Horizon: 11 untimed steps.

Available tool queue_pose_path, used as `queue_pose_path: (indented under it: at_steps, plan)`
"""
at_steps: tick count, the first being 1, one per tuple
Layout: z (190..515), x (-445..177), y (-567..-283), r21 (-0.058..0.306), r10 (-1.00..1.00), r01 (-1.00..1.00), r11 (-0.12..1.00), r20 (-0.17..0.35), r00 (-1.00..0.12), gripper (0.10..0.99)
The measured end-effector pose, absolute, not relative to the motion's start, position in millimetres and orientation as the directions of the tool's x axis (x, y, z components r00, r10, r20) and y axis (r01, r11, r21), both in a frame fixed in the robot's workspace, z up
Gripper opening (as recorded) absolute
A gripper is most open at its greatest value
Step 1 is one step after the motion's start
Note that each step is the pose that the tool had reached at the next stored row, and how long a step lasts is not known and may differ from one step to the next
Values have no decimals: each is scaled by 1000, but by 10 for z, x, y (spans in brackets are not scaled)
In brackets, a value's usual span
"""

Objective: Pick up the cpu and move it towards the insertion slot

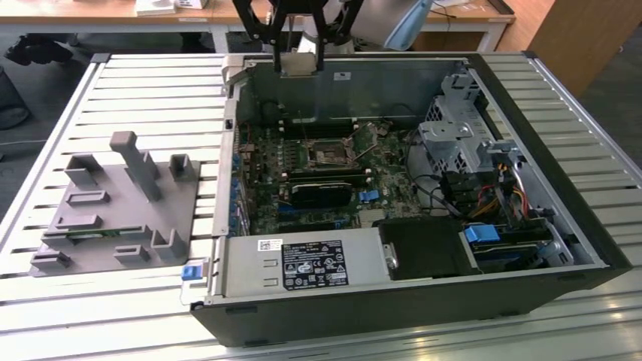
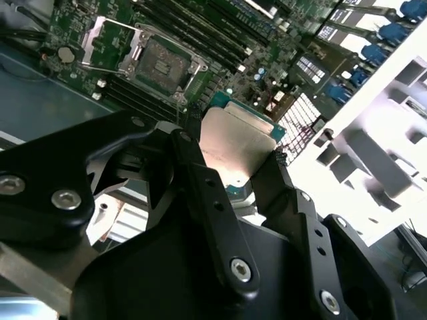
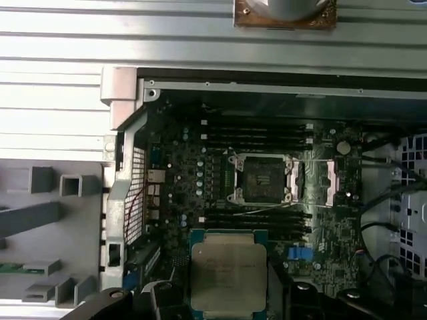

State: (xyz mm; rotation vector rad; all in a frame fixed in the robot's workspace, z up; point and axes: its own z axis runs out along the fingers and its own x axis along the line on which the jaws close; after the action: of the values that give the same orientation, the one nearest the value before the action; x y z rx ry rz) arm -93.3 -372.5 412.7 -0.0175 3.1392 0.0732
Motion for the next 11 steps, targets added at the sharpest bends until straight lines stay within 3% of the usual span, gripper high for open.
queue_pose_path:
  at_steps: [11]
  plan:
    - [4060,-723,-3413,47,-11,-11,999,-1,-1000,545]
